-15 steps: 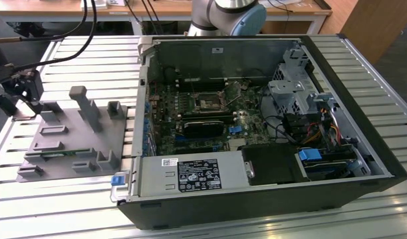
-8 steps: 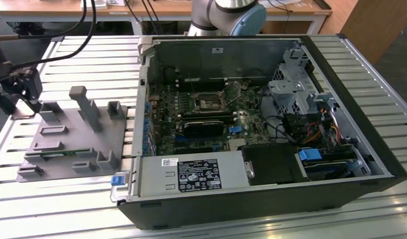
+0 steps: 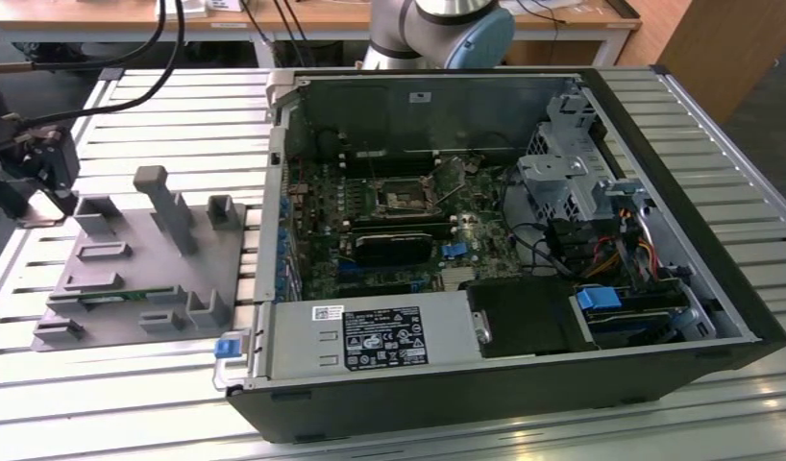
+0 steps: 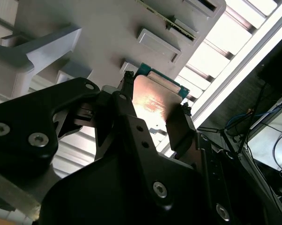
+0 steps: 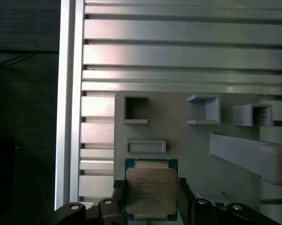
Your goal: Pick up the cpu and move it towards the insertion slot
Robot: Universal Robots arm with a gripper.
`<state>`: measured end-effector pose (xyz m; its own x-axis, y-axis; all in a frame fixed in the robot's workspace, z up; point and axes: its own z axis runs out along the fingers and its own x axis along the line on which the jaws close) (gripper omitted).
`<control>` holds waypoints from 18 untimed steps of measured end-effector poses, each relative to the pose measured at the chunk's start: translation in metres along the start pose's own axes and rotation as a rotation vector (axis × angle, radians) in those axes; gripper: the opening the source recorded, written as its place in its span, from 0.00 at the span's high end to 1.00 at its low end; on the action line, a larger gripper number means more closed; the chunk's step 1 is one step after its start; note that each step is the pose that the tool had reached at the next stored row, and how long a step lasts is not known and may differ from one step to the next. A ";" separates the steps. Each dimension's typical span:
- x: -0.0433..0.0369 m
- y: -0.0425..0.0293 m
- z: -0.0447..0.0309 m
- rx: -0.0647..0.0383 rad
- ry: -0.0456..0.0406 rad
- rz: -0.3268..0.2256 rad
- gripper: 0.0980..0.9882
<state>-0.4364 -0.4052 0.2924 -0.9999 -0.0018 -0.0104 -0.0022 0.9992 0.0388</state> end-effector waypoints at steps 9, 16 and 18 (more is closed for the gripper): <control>-0.0001 0.0004 -0.0062 0.000 0.0000 0.000 0.52; -0.0002 0.0013 -0.0153 0.000 0.0000 0.000 0.52; -0.0002 0.0015 -0.0173 0.000 0.0000 0.000 0.52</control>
<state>-0.4364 -0.4044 0.3097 -0.9999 -0.0019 -0.0104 -0.0023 0.9992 0.0388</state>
